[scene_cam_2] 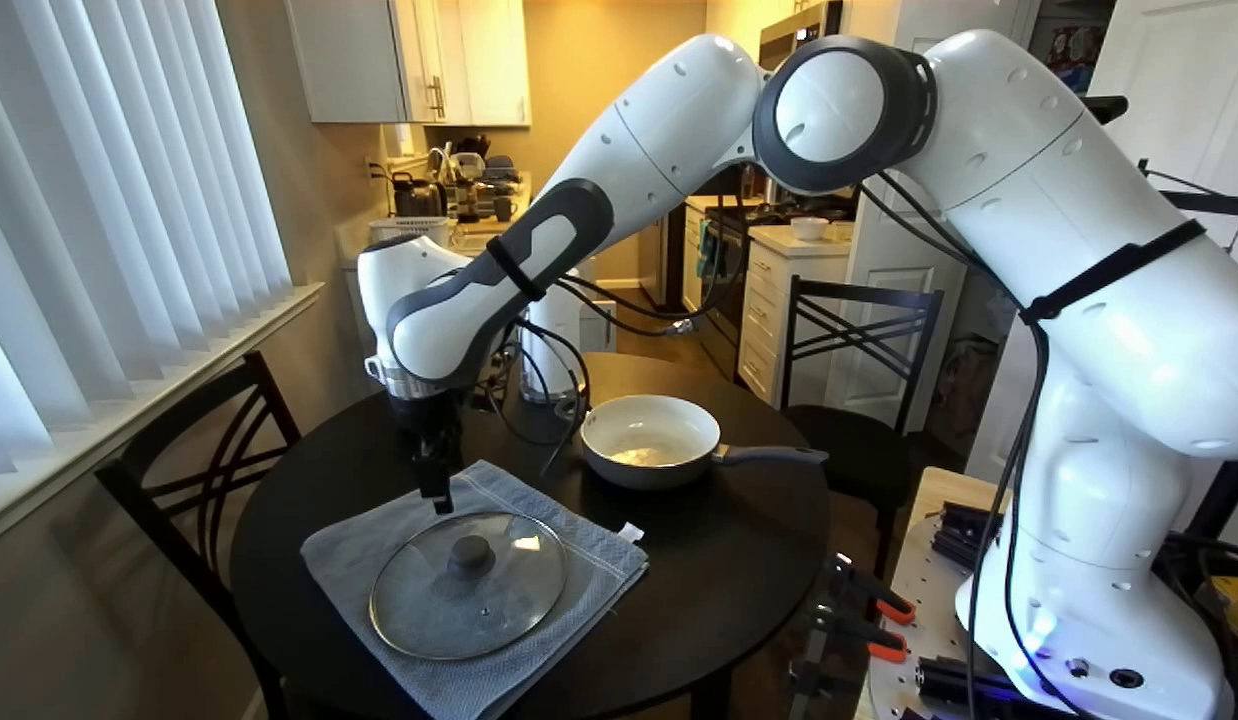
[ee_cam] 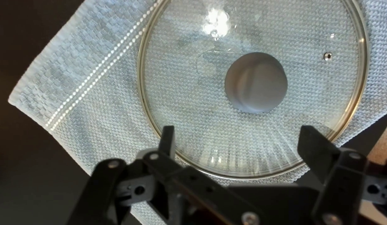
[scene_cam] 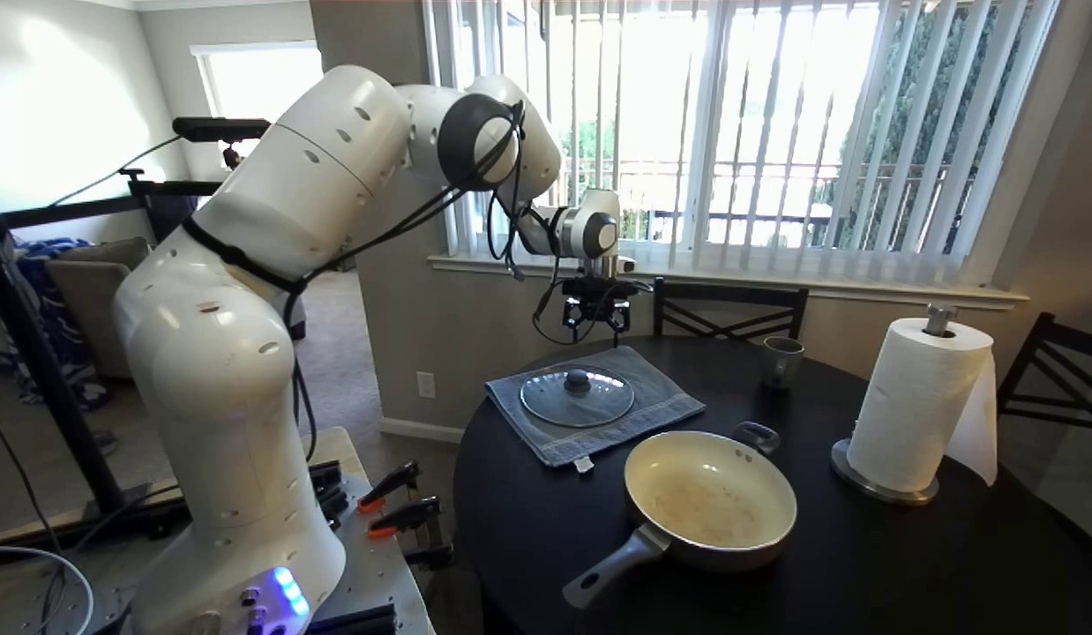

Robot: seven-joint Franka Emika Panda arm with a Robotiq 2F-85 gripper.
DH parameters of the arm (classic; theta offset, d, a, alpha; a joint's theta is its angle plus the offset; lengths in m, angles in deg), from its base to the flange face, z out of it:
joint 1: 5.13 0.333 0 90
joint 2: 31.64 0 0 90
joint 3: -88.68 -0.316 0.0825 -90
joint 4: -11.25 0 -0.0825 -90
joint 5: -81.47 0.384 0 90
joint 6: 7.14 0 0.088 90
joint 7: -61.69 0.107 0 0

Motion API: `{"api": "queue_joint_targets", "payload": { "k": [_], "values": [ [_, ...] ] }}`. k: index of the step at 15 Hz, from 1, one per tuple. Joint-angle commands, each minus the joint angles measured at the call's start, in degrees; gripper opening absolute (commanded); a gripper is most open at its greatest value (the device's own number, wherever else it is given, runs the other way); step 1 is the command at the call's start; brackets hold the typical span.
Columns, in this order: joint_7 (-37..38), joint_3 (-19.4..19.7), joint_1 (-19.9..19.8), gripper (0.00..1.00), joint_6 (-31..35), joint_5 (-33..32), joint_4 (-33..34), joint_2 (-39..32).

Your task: Put the lid on the pan

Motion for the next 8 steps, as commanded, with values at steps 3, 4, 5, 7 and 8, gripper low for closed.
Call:
{"api": "queue_joint_targets", "payload": {
  "k": [3,4,5,7,8],
  "values": [
    [-0.48,-0.59,0.70,1.00,2.13,0.68,-3.60,-0.01],
    [-0.69,-0.84,0.94,1.00,1.70,0.58,-3.92,-0.13],
    [-0.72,-1.07,1.21,1.00,1.71,0.51,-4.28,-0.33],
    [-0.75,-1.38,1.80,1.00,1.67,0.49,-4.29,-1.24],
    [-0.91,-1.53,2.08,1.00,2.21,0.39,-4.25,-1.77]
  ]
}}
